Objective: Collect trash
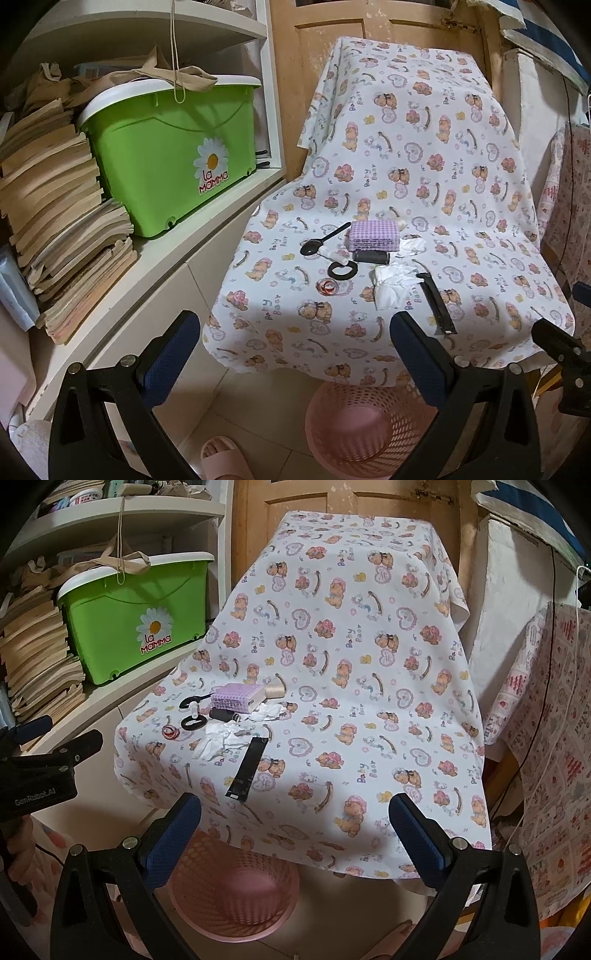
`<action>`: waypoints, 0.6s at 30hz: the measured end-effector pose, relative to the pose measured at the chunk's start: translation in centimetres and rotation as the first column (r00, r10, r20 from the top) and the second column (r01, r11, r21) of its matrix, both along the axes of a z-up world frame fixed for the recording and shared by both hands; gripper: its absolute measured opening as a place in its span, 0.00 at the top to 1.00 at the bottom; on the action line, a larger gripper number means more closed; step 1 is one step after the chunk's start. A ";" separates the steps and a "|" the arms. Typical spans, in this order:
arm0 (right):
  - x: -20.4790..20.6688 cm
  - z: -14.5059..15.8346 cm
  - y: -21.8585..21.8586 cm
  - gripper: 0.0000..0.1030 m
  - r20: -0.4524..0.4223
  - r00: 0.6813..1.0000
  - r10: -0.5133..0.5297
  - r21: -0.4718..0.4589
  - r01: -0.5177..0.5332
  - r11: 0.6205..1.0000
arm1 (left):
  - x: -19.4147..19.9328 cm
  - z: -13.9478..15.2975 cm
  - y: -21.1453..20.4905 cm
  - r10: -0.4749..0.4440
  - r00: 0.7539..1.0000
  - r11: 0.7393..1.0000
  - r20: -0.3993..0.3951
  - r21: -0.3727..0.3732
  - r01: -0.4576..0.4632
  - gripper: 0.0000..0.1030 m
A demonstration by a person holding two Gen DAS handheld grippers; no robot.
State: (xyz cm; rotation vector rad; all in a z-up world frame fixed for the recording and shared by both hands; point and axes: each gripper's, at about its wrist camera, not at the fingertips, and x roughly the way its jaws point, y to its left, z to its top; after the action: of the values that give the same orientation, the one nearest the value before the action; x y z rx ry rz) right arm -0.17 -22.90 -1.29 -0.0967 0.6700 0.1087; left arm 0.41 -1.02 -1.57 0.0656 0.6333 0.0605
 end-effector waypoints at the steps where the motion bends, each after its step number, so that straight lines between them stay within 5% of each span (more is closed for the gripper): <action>1: 0.0 0.0 0.0 0.00 0.000 1.000 0.000 0.000 0.000 1.000 | 0.0 -0.1 0.0 -0.003 1.000 1.000 -0.003 0.000 0.003 0.01; 18: -0.3 -0.1 -0.4 0.00 -0.011 1.000 0.025 0.036 -0.025 0.999 | 0.3 -0.6 0.6 -0.005 1.000 0.999 -0.011 -0.052 0.004 0.01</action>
State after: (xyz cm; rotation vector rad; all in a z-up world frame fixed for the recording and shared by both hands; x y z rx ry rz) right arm -0.47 -23.32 -1.42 -0.0699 0.6784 0.1453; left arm 0.68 -0.43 -2.19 0.0172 0.6457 0.0395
